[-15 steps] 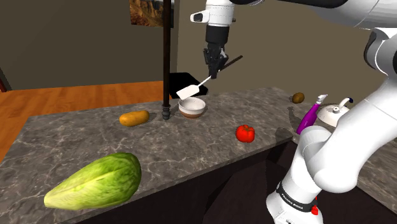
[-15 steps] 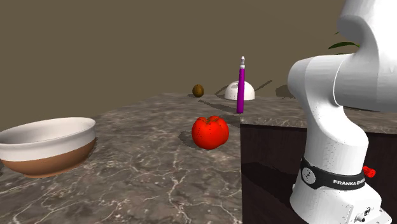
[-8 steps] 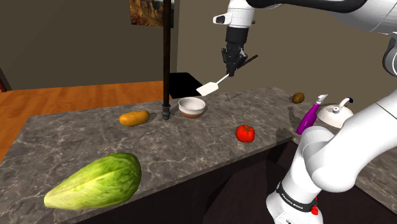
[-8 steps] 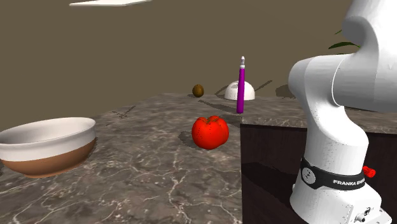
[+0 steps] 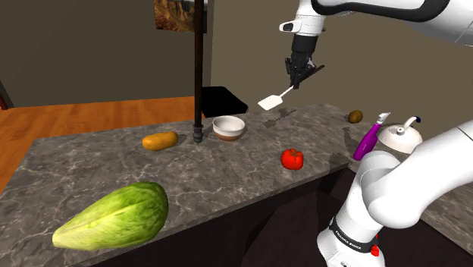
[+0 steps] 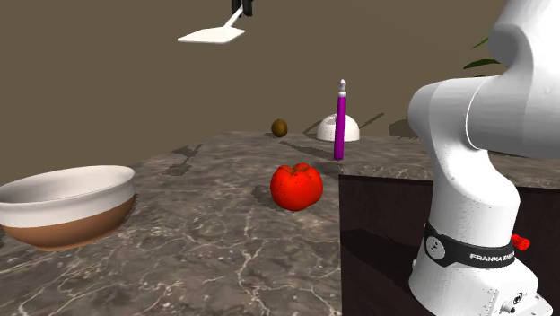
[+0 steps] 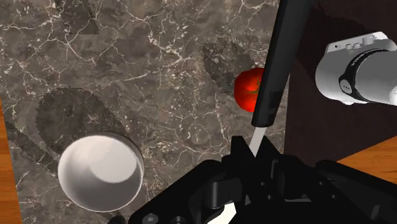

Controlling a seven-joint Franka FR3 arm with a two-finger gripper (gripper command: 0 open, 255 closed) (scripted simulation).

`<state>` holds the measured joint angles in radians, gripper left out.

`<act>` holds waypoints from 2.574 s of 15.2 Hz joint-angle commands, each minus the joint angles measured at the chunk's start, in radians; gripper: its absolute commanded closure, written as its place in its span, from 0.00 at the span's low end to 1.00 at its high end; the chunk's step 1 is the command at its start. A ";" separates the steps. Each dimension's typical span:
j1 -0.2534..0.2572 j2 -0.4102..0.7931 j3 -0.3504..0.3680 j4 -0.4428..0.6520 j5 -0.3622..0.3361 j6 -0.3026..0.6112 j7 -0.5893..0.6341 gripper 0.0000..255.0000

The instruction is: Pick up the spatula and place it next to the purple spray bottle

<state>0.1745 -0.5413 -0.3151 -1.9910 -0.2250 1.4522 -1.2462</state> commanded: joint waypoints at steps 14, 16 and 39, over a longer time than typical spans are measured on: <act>-0.082 -0.020 -0.292 0.071 -0.153 0.000 -0.366 1.00; -0.085 -0.002 -0.340 0.100 -0.164 0.006 -0.420 1.00; 0.676 0.218 -1.545 0.622 -0.140 0.055 -0.942 1.00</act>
<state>0.8496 -0.3207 -1.8584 -1.3608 -0.3621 1.4985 -2.1899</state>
